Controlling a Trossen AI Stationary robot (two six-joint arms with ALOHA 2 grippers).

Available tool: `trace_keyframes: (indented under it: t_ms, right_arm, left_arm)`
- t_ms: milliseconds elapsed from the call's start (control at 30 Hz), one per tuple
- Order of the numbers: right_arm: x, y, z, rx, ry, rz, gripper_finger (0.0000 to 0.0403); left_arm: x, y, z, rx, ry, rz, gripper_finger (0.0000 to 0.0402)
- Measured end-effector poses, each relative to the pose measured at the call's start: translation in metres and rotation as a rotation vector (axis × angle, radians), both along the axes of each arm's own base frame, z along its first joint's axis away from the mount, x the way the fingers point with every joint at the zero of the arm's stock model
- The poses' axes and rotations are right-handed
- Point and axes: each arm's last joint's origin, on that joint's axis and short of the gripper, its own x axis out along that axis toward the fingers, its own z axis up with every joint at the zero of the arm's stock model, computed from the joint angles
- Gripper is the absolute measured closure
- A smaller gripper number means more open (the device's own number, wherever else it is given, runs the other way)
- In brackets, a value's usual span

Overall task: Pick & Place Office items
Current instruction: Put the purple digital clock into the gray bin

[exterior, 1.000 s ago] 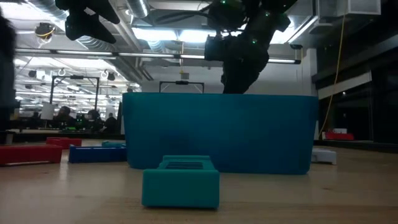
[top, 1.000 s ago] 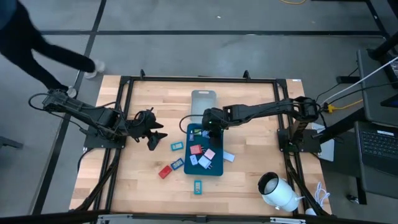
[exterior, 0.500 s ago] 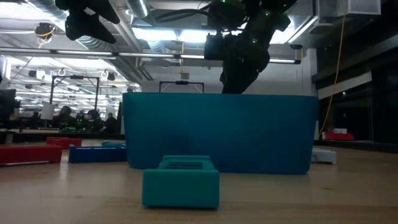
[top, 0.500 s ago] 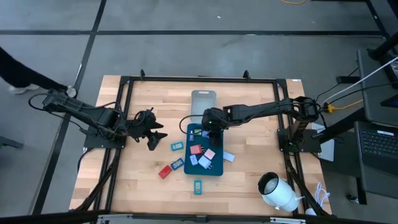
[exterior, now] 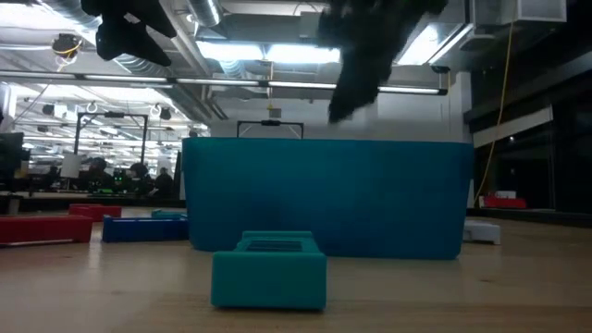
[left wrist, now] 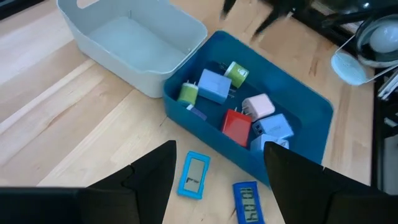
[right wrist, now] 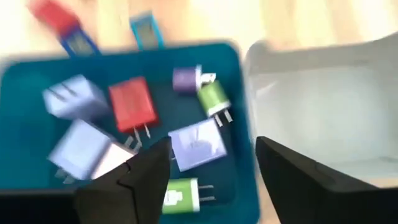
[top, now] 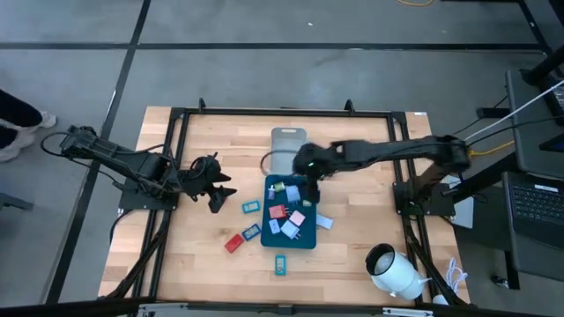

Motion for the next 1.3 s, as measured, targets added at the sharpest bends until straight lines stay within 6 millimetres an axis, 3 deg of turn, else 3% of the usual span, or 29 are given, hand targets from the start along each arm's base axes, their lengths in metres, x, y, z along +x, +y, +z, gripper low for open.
trace_keyframes:
  t_ms: [100,200,333,533,733,867,1000,1100,1300]
  right_arm:
    - [-0.022,0.006,0.044,0.028,-0.080,-0.037,0.0177]
    - [-0.052,0.021,0.069,0.081,-0.078,-0.052,0.0191]
    - [-0.086,0.049,0.080,0.167,0.011,-0.084,0.0202]
    - [-0.105,0.095,0.082,0.203,0.045,-0.048,0.0204]
    - [-0.104,0.118,0.056,0.109,0.147,-0.065,0.0181]
    - [-0.091,0.123,0.016,0.083,0.150,-0.144,0.0141]
    - [-0.088,0.119,-0.020,0.089,0.218,-0.249,0.0096]
    - [-0.089,0.116,-0.035,0.078,0.230,-0.278,0.0073]
    - [-0.091,0.111,-0.061,0.134,0.198,-0.313,0.0064]
  left_arm:
    - [0.000,0.000,-0.001,0.000,0.010,-0.006,0.0164]
    - [-0.001,0.000,-0.001,0.008,0.014,-0.015,0.0164]
    - [-0.001,0.000,-0.001,0.013,0.018,-0.017,0.0164]
    - [-0.001,0.000,-0.001,0.013,0.024,-0.019,0.0164]
    - [-0.001,-0.001,-0.001,-0.006,0.026,-0.039,0.0164]
    - [-0.001,-0.001,-0.001,-0.012,0.025,-0.046,0.0164]
    - [0.000,-0.002,-0.001,-0.040,0.025,-0.074,0.0164]
    - [0.000,-0.003,-0.001,-0.048,0.027,-0.085,0.0164]
    - [0.000,-0.003,-0.001,-0.056,0.023,-0.093,0.0164]
